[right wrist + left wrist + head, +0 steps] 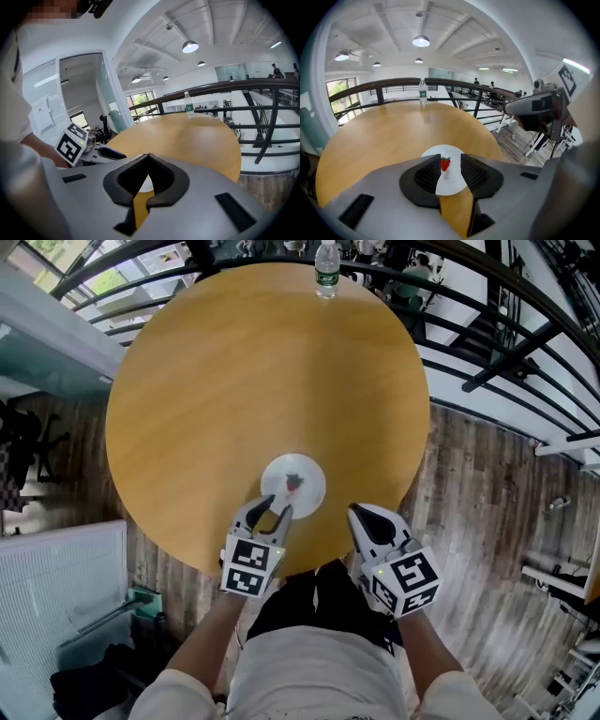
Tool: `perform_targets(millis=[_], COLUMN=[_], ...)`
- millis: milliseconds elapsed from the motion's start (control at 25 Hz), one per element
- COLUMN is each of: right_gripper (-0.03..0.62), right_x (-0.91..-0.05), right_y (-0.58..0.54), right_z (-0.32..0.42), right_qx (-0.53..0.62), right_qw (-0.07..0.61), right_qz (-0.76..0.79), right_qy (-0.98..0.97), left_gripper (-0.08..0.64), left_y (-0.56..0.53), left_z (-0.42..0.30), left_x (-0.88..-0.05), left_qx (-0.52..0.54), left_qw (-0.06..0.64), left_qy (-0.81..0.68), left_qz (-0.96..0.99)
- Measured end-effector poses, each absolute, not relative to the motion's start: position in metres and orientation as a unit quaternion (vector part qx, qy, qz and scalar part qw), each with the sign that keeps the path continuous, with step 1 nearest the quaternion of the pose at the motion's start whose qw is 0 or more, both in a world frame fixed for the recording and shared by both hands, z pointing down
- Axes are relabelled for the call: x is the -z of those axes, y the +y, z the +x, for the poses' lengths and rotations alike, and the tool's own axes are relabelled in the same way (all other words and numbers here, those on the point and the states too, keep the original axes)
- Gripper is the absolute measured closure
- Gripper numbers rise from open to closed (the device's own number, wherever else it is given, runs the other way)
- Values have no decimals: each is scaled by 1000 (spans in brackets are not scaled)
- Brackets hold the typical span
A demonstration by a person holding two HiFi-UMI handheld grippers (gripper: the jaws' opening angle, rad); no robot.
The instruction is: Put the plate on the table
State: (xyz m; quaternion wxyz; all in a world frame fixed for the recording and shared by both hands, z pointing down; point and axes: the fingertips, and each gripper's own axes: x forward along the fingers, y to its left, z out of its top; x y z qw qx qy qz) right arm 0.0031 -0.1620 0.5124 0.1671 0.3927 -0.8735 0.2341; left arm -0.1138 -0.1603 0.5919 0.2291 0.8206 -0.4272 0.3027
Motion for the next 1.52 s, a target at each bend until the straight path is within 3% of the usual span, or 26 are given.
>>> perform_targets(millis=[200,480,1080,1520], right_gripper=[572,572,572,572], right_x=[-479,-444,-404,-404], right_y=[-150,-131,-125,-124], right_z=[2,-1,2,-3], right_qx=[-212,-192,-191,-188], right_qw=[164,159,125,136], right_qz=[376,360,360,345], right_qy=[-887,-899,-904,-909], left_gripper=[484,534,535,535], left_y=[-134,-102,-78,-83], left_z=[-134,-128,-132,-129], left_x=[-526,-470,-433,-431], left_qx=[-247,-185,-154,-159], left_qw=[223,213,219,216], left_qy=[-461,-479,-509,-513], left_qz=[823,831,818,816])
